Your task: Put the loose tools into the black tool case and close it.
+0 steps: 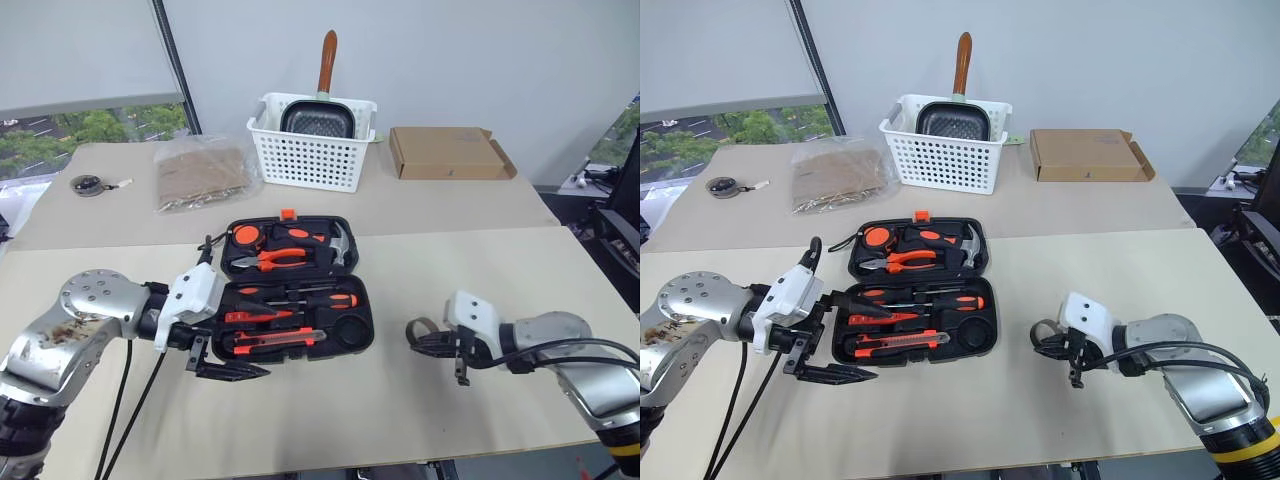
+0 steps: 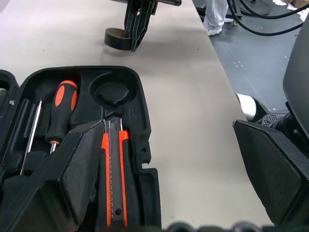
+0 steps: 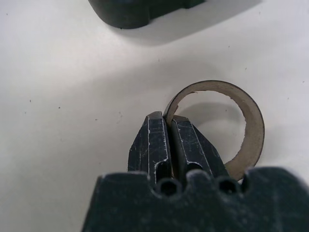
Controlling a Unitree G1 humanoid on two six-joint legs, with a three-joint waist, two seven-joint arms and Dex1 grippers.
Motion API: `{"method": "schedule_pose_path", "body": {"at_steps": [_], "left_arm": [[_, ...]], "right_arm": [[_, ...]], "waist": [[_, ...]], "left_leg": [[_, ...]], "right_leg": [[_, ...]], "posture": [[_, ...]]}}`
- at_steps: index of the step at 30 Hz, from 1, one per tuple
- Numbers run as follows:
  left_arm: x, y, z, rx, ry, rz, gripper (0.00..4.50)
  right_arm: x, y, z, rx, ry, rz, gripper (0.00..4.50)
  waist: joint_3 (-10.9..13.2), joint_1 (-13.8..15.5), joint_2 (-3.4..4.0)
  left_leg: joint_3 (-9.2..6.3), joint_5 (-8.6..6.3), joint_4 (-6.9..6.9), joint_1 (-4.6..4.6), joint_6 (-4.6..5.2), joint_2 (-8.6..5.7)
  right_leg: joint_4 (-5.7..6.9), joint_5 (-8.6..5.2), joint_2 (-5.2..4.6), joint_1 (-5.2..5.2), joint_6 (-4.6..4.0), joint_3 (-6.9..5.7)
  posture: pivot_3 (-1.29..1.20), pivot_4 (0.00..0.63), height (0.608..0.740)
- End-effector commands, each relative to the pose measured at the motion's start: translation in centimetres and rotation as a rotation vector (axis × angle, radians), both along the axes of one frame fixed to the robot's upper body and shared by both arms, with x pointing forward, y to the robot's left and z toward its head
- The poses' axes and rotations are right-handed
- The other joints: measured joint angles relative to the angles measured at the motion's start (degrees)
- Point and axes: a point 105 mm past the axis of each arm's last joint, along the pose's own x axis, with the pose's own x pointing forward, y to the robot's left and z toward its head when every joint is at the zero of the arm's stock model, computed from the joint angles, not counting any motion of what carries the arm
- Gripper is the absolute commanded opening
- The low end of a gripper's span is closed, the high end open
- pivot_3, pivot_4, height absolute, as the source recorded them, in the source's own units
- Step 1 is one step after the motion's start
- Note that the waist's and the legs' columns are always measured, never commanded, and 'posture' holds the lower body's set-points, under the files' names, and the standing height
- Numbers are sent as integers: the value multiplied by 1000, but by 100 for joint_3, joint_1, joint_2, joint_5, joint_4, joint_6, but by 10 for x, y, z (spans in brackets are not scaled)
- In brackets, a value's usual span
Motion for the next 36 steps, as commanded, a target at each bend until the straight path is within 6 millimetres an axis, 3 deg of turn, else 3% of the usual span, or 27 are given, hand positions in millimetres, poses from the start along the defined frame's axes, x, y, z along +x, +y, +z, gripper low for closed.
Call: {"method": "schedule_pose_path", "body": {"at_steps": [1,6,11,20,26,30,36], "left_arm": [[-2,1,8,-3,-33,19,4500],[-1,4,10,-7,-38,63,4500],[-2,7,10,-10,-47,94,4500],[-6,9,8,-10,-56,127,4500],[-7,11,7,-9,-54,134,4500],[-4,16,8,-14,-60,160,4500],[14,32,11,-86,-68,261,4500]], "right_arm": [[0,23,29,24,-82,110,41],[-3,58,39,31,-100,234,41],[-5,86,36,34,-74,316,41],[-7,98,25,-14,-40,401,41],[-2,96,26,-30,-70,396,2008],[4,90,40,-13,-111,366,3311],[21,82,65,81,-171,275,3311]], "waist": [[0,-1,0],[0,-3,0],[0,1,0],[-1,5,-1],[-1,1,-1],[-1,4,-1],[-1,1,-2]], "left_leg": [[-1,0,0,1,1,2],[-7,2,-1,1,-5,13],[-6,17,0,-1,-34,15],[-3,19,4,-4,-37,11],[-3,21,3,-1,-41,11],[-5,20,4,0,-38,13],[-6,20,3,2,-37,13]], "right_leg": [[0,1,3,0,-1,-1],[0,2,22,-1,-6,-1],[1,3,27,-4,-10,2],[-2,3,26,-2,-10,7],[3,3,28,-2,-11,8],[5,5,29,-3,-14,7],[8,6,32,-3,-16,8]], "posture": [[0,150,700],[0,150,700],[0,150,700],[0,150,700],[0,150,700],[0,150,700],[0,150,700]]}}
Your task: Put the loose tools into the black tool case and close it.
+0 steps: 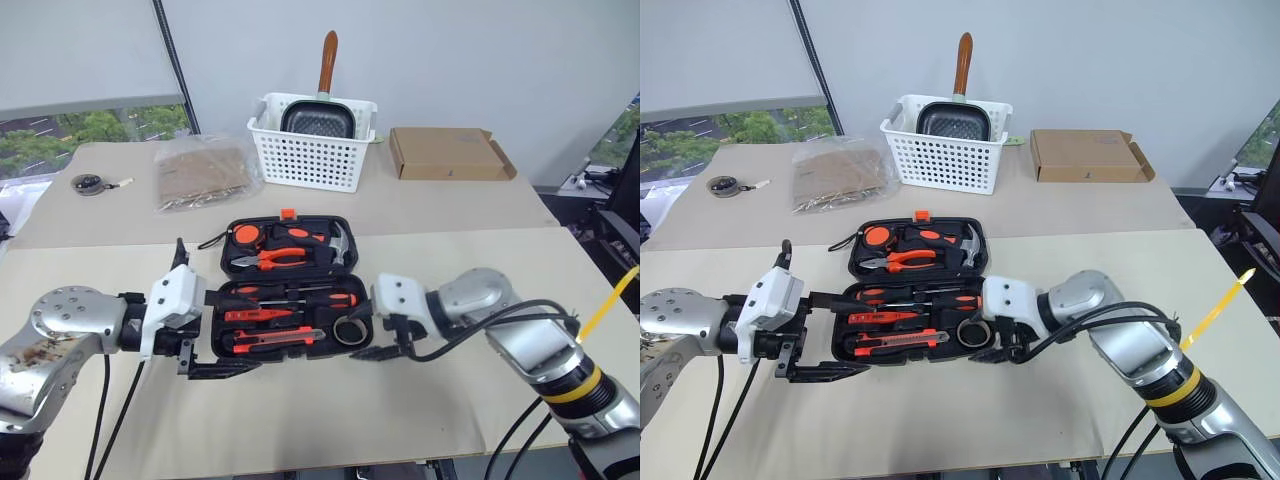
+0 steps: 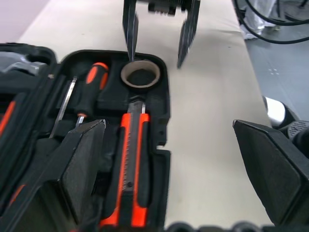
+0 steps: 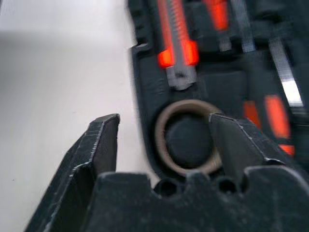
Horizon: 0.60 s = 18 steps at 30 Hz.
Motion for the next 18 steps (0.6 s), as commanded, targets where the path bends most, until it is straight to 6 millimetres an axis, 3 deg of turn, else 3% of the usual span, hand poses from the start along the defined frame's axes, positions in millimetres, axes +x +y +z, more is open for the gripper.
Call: {"method": "schedule_pose_path", "body": {"at_steps": [1,6,13,18], "left_arm": [[10,9,7,-43,-43,46,4500],[26,22,3,-135,-41,144,4500],[90,50,-7,-310,7,537,4500],[126,75,-9,-408,107,748,4500]], "right_arm": [[13,-3,22,75,-68,-45,3311],[42,0,25,265,-26,-220,3311],[115,-20,4,443,125,-616,3311],[144,-17,-3,509,262,-760,3311]], "waist": [[-1,-1,-2],[-3,-11,-4],[-3,-4,-12],[-5,-75,-16]], "left_leg": [[-1,-1,0,1,1,2],[3,4,0,-1,-7,3],[3,27,9,0,-22,-2],[2,48,4,-3,-35,-4]], "right_leg": [[-1,0,3,0,0,-1],[2,3,4,-2,-5,-1],[10,21,5,5,-24,-2],[24,28,8,-1,-28,4]], "posture": [[0,150,700],[0,150,700],[0,150,700],[0,150,700]]}}
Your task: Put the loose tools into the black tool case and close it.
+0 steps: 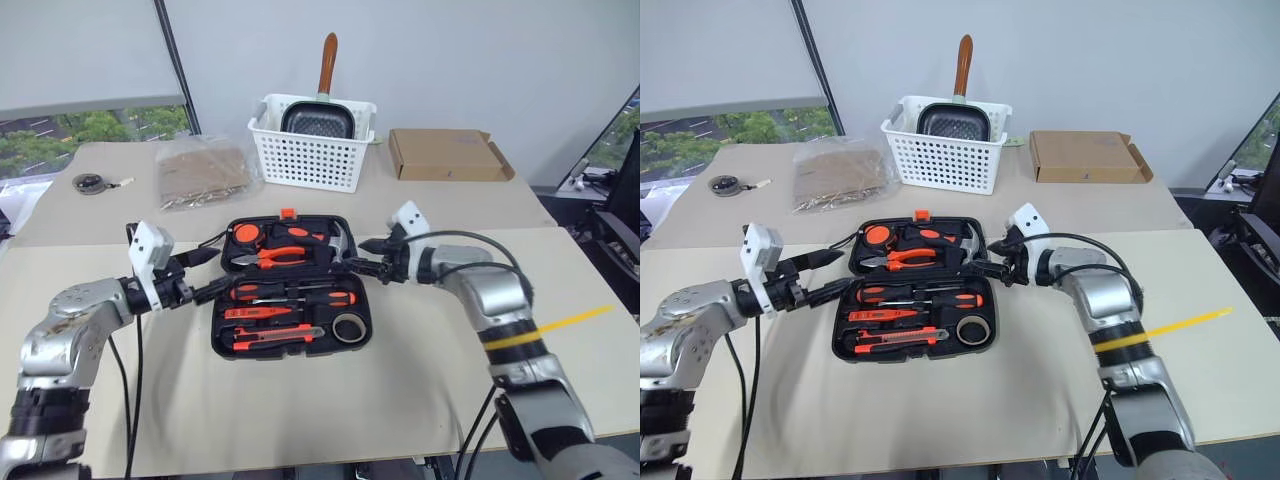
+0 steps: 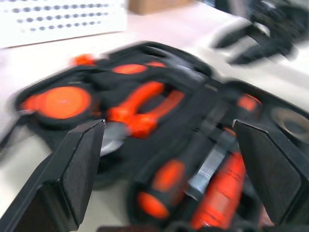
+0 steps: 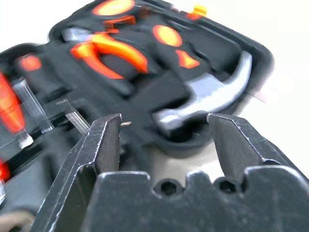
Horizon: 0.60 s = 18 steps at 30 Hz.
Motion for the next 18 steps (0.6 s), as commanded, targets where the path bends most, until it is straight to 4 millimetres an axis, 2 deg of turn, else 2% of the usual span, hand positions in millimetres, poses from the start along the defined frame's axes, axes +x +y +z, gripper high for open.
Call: {"method": "schedule_pose_path", "body": {"at_steps": [1,3,7,10,13,16,17,18], "left_arm": [[21,22,5,-83,55,144,4500],[31,31,-1,-132,125,197,4500],[39,35,-5,-186,190,215,4500],[43,37,-5,-229,213,223,4500],[44,40,-10,-236,241,235,4500],[43,40,-12,-247,257,238,4500],[43,40,-13,-252,260,239,4500],[43,40,-13,-256,263,239,4500]], "right_arm": [[19,-4,12,95,69,-99,3311],[27,-2,9,142,147,-148,3311],[32,6,10,237,220,-164,3311],[33,11,13,287,249,-156,2626],[31,15,9,261,257,-137,1494],[31,18,9,269,256,-136,683],[32,18,10,271,252,-141,200],[33,18,10,274,248,-145,45]], "waist": [[0,-41,-1],[0,-90,-1],[-1,-142,-2],[-2,-173,-3],[-2,-201,-3],[-2,-224,-3],[-3,-233,-4],[-3,-241,-4]], "left_leg": [[0,1,-2,3,-3,0],[-1,5,-9,-1,-7,0],[1,6,-10,1,-9,1],[2,6,-13,-3,-10,1],[3,6,-13,-5,-11,0],[2,6,-12,-3,-11,0],[2,6,-12,-3,-11,0],[2,6,-12,-2,-12,1]], "right_leg": [[12,0,0,0,-1,0],[39,21,1,-4,-36,-1],[41,23,1,-3,-39,-2],[37,23,2,-4,-38,-3],[37,22,0,-6,-38,-3],[39,22,-2,-4,-36,-2],[41,21,-3,-4,-35,-2],[42,21,-2,-4,-34,-2]], "posture": [[0,150,700],[0,150,700],[0,150,700],[0,150,700],[0,150,700],[0,150,700],[0,150,700],[0,150,700]]}}
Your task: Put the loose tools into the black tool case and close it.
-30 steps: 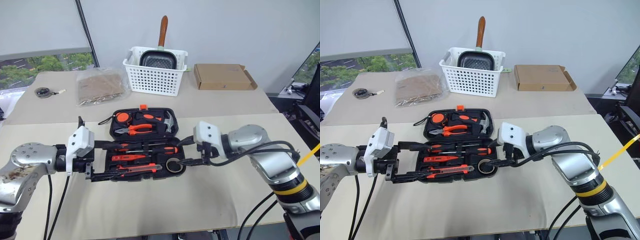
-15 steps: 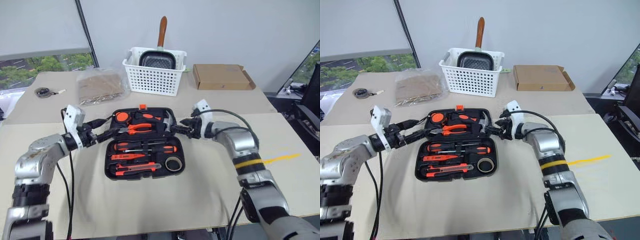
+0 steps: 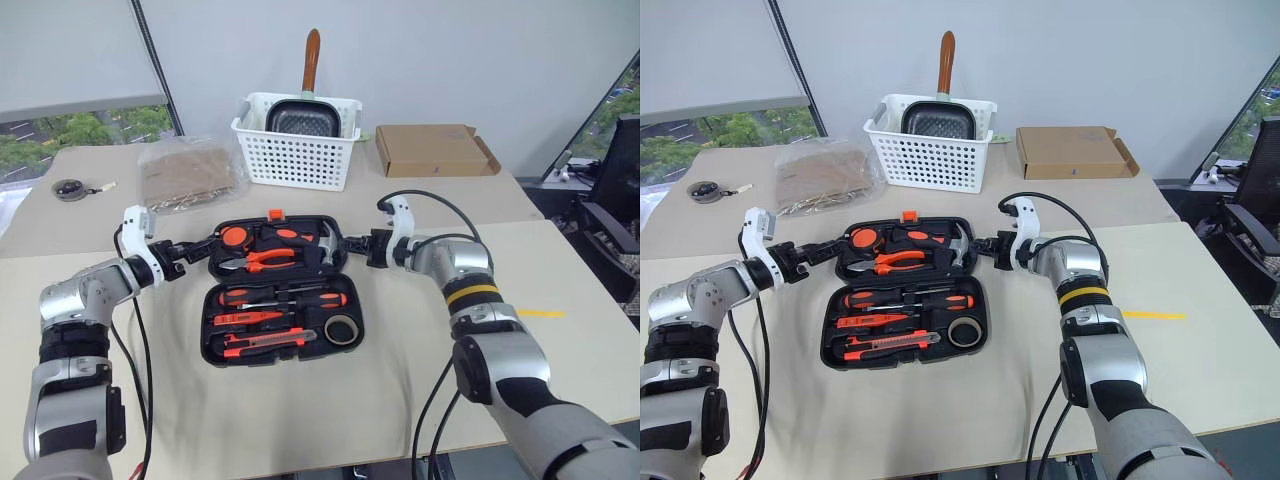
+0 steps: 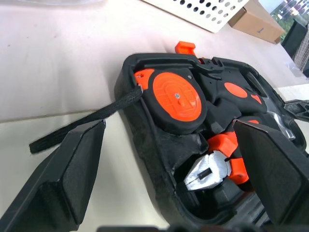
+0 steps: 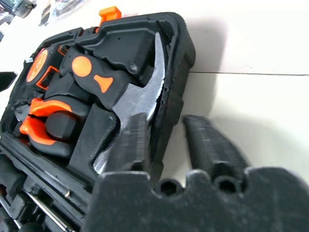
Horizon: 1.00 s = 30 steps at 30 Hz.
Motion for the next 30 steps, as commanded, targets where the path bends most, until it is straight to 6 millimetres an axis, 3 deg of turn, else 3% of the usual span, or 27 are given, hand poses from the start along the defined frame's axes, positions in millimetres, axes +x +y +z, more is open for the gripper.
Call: {"method": "schedule_pose_path", "body": {"at_steps": [1,11,14,24,30], "left_arm": [[0,2,12,-23,-31,1,4500],[-2,7,-1,-26,8,8,4500],[-1,9,-5,-19,14,15,3778],[3,5,-11,-11,17,-5,129],[2,2,-9,-5,2,-41,47]], "right_arm": [[6,2,17,22,-51,-7,45],[6,3,19,-17,-87,14,45],[6,4,20,-22,-96,17,0],[7,2,21,-37,-120,21,0],[9,0,30,-19,-176,24,0]], "waist": [[0,-12,0],[0,-16,0],[0,-15,0],[0,-15,0],[0,-13,0]], "left_leg": [[0,0,0,1,-1,0],[-2,2,-1,2,-5,1],[-2,2,0,3,-4,0],[-1,3,0,3,-5,0],[-2,4,0,5,-7,0]], "right_leg": [[2,-1,-1,0,1,0],[9,-2,-1,-1,3,0],[10,-2,-2,-1,4,0],[13,-3,-3,-1,5,0],[18,-7,-4,-1,12,0]], "posture": [[0,150,700],[0,150,700],[0,150,700],[0,150,700],[0,150,700]]}}
